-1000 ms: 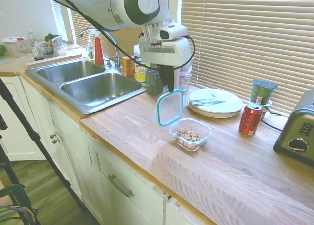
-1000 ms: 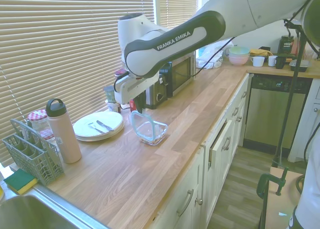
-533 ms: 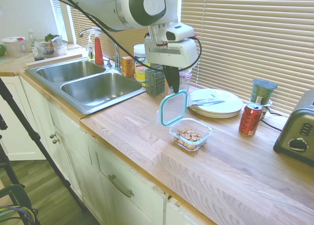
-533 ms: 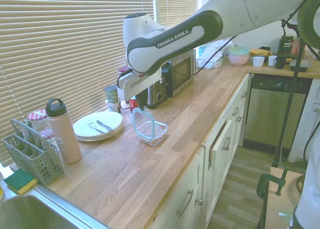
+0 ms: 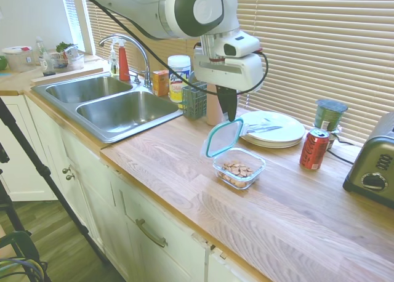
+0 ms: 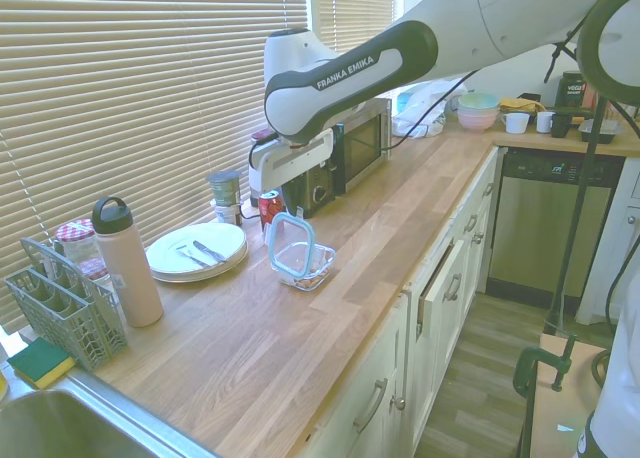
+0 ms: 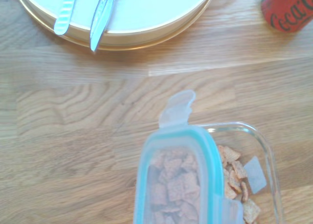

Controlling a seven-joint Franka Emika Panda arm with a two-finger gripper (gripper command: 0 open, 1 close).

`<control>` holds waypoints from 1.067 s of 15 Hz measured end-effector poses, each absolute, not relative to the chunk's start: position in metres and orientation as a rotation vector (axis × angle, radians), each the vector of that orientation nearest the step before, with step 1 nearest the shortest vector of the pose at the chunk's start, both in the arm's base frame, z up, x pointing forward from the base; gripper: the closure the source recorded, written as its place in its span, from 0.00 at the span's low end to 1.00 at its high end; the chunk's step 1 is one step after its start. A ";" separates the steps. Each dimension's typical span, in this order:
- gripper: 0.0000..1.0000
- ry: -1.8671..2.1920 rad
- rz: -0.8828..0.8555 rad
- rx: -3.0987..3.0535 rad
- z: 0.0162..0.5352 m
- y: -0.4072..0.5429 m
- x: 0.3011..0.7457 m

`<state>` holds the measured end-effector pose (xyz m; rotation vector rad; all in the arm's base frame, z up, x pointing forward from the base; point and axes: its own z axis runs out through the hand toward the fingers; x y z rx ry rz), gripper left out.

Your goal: Cover the lid of the food container

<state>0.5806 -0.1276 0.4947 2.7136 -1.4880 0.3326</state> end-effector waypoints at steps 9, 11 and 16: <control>1.00 -1.546 0.273 2.733 0.460 -0.190 0.579; 1.00 -1.560 0.264 2.735 0.455 -0.205 0.577; 1.00 -1.588 0.232 2.750 0.431 -0.230 0.576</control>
